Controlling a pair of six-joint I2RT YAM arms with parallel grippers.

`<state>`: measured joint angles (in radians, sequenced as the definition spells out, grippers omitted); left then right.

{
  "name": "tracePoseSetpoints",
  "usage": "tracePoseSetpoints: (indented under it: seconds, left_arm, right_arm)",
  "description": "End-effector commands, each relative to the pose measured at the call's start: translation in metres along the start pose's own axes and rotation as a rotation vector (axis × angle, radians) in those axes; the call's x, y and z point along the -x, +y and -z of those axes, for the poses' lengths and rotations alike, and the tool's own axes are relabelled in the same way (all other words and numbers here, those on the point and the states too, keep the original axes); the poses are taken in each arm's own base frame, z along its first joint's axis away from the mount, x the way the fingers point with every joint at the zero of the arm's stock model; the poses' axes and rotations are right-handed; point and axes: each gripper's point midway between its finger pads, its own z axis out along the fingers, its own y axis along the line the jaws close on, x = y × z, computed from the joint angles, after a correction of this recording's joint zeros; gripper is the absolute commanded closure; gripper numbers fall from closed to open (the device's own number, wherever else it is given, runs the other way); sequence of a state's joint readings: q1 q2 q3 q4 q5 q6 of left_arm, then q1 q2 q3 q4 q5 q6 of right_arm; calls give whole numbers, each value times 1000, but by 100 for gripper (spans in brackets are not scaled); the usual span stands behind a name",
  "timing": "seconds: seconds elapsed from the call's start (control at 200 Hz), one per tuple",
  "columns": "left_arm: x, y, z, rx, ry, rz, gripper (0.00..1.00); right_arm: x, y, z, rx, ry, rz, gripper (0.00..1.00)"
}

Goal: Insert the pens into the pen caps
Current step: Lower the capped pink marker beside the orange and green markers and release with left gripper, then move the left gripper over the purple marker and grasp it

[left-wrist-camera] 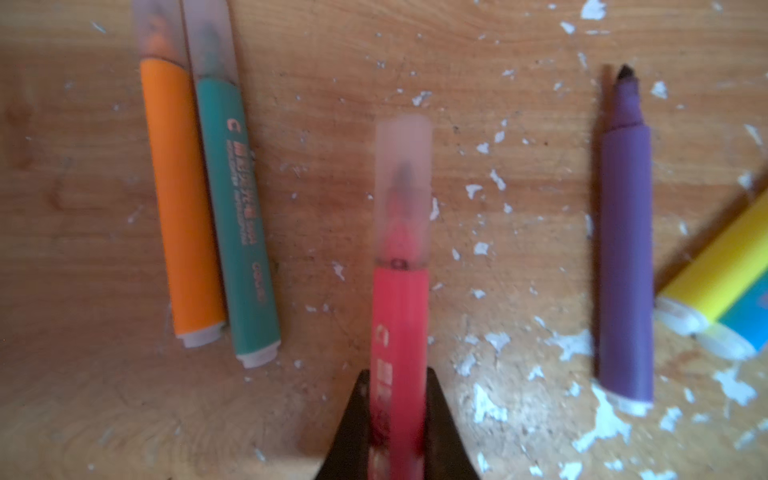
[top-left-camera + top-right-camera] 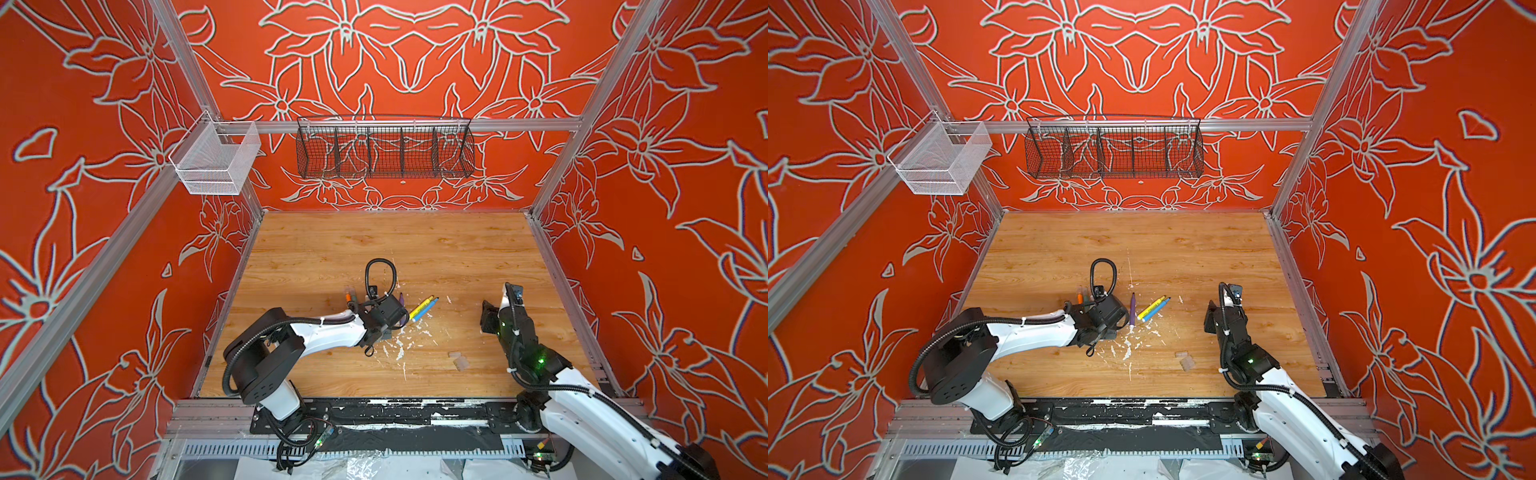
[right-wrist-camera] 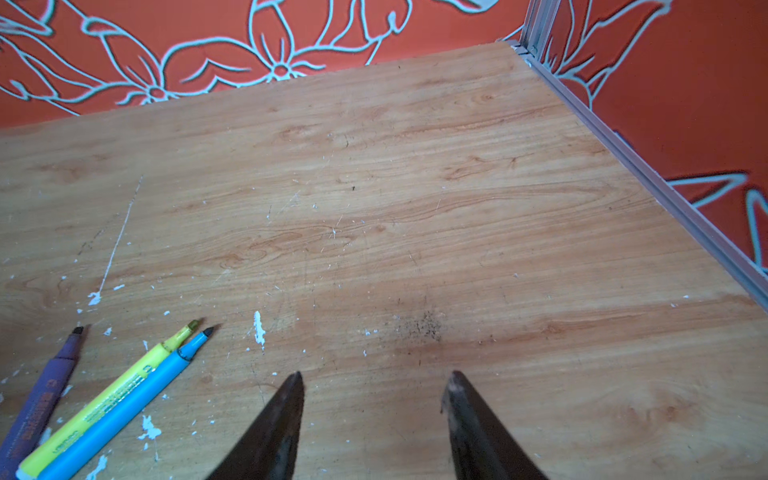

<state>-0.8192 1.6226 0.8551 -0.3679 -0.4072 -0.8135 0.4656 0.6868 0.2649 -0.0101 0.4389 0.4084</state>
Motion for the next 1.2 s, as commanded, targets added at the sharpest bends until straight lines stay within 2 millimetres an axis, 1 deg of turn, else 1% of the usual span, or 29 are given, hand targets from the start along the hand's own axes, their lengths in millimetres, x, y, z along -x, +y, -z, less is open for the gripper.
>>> tracePoseSetpoints:
  seconds: [0.0,0.175,0.245,0.355,0.4,0.48,0.545,0.706,0.821,0.946,1.081,1.191]
  left_arm:
    - [23,26,-7,145,-38,41,100]
    - [45,40,-22,265,-31,40,100]
    - [51,38,-26,287,-35,33,100]
    - [53,34,-34,305,-23,16,100]
    - [54,35,-37,318,-20,17,96]
    - [54,36,-40,336,-18,16,84]
    - [54,38,-41,351,-13,18,81]
    - [58,43,-36,378,-18,23,80]
    - [60,44,-31,372,-24,25,72]
    - [64,42,-26,358,-31,25,72]
    - [71,41,-16,341,-46,27,72]
    - [76,32,1,272,-39,28,74]
  right_arm:
    - [13,7,2,25,-25,-22,43]
    - [13,7,3,29,-29,-24,43]
    - [13,6,3,29,-29,-25,43]
    - [13,7,2,30,-27,-23,43]
    - [13,7,2,32,-27,-22,43]
    - [13,7,2,32,-26,-22,43]
    - [13,8,2,33,-26,-21,43]
    - [13,8,2,38,-27,-21,42]
    - [13,8,3,40,-28,-22,42]
    - [13,9,3,41,-27,-20,42]
    - [13,9,3,43,-27,-19,42]
    - [13,9,3,43,-27,-19,41]
